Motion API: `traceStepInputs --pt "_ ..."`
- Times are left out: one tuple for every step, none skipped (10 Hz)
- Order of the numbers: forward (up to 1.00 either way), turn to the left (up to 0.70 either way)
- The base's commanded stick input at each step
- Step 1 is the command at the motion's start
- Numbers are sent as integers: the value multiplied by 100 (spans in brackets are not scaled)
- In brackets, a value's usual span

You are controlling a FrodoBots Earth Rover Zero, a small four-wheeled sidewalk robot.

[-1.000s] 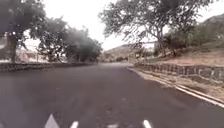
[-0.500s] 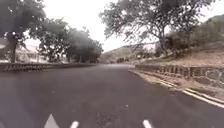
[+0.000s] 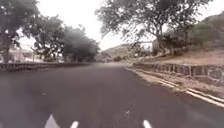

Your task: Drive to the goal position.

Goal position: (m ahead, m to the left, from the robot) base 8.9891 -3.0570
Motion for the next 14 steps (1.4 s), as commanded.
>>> traceStepInputs --pt "50 0" --pt "50 0" --pt "50 0" --pt "50 0" --pt "50 0" --pt "50 0" --pt "50 0" --pt "50 0" --pt "50 0" --pt "50 0" --pt "50 0" --pt "50 0" --pt "50 0" --pt "50 0"
